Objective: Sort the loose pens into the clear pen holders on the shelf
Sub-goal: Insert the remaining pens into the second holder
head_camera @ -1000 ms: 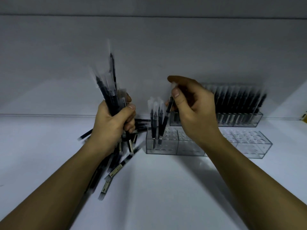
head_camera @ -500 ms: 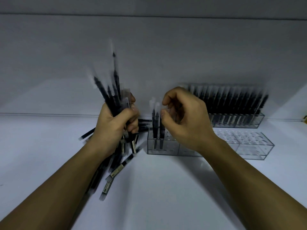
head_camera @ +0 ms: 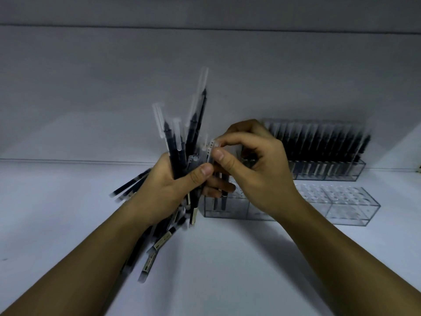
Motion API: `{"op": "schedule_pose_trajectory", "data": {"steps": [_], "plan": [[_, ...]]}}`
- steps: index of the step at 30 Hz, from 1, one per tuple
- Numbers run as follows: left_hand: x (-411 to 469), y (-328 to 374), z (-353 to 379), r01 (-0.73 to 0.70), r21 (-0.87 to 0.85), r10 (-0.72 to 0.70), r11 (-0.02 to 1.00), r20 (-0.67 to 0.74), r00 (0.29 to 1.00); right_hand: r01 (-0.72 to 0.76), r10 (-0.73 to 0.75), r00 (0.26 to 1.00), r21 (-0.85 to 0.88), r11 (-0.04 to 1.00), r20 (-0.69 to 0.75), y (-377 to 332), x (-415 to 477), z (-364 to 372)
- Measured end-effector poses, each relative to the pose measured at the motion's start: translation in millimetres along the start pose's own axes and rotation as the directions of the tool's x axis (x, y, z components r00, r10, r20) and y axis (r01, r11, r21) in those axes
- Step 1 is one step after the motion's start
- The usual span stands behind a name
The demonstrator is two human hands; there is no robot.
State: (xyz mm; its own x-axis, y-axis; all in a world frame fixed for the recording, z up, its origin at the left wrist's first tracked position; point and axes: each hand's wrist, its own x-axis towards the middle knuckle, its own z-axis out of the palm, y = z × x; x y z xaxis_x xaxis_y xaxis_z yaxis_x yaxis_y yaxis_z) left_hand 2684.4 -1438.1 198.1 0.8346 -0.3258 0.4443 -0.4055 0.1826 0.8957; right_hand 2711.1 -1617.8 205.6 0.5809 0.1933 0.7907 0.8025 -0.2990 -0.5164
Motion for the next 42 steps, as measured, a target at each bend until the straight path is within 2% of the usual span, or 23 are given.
{"op": "schedule_pose_trajectory", "data": {"steps": [4, 7, 10, 13, 17, 22, 24, 25, 28, 30, 35, 42], "plan": [[0.3, -5.1, -4.4, 0.009, -0.039, -0.012, 0.999, -0.07, 0.997, -0.056, 0.057, 0.998, 0.054, 0.997, -0.006, -2.0, 0.1, 0.5], [1.5, -5.0, -6.2, 0.013, -0.044, -0.017, 0.999, -0.1, 0.995, -0.175, 0.179, 0.984, 0.217, 0.96, -0.001, -6.9, 0.9, 0.1], [2.8, -4.1, -7.3, 0.028, -0.095, -0.039, 0.995, -0.11, 0.993, -0.236, 0.272, 0.959, 0.308, 0.922, -0.08, -10.6, 4.8, -2.6], [3.9, -3.0, -6.8, 0.029, -0.099, -0.044, 0.995, -0.153, 0.987, -0.294, 0.378, 0.915, 0.41, 0.864, -0.141, -12.1, 7.1, -3.5], [5.4, -5.2, -9.0, 0.029, -0.069, -0.043, 0.997, -0.201, 0.979, -0.301, 0.471, 0.849, 0.512, 0.805, -0.24, -14.7, 12.2, -8.0], [8.5, -5.2, -15.2, -0.004, 0.033, 0.013, 0.999, -0.269, 0.963, -0.308, 0.634, 0.706, 0.67, 0.676, -0.316, -4.4, 23.0, -22.7], [9.9, -5.8, -14.9, -0.009, 0.077, 0.03, 0.997, -0.272, 0.962, -0.32, 0.664, 0.664, 0.672, 0.668, -0.343, 2.5, 23.3, -26.7], [10.5, -7.0, -14.7, 0.001, 0.098, 0.027, 0.995, -0.288, 0.957, -0.335, 0.654, 0.66, 0.633, 0.697, -0.37, 6.8, 22.4, -28.2], [11.6, -10.8, -13.5, 0.034, 0.161, 0.024, 0.986, -0.346, 0.938, -0.35, 0.524, 0.727, 0.417, 0.839, -0.444, 18.9, 18.8, -29.4], [11.8, -12.9, -13.5, 0.049, 0.178, 0.019, 0.983, -0.363, 0.932, -0.333, 0.438, 0.779, 0.295, 0.896, -0.448, 22.5, 16.1, -27.1], [12.3, -14.0, -15.6, 0.103, 0.176, -0.019, 0.979, -0.422, 0.906, -0.272, 0.313, 0.866, 0.157, 0.949, -0.389, 21.0, 10.3, -22.0], [11.4, -13.5, -13.8, 0.104, 0.181, -0.025, 0.978, -0.394, 0.919, -0.199, 0.19, 0.947, -0.009, 0.98, -0.258, 20.7, 5.6, -16.7]]}}
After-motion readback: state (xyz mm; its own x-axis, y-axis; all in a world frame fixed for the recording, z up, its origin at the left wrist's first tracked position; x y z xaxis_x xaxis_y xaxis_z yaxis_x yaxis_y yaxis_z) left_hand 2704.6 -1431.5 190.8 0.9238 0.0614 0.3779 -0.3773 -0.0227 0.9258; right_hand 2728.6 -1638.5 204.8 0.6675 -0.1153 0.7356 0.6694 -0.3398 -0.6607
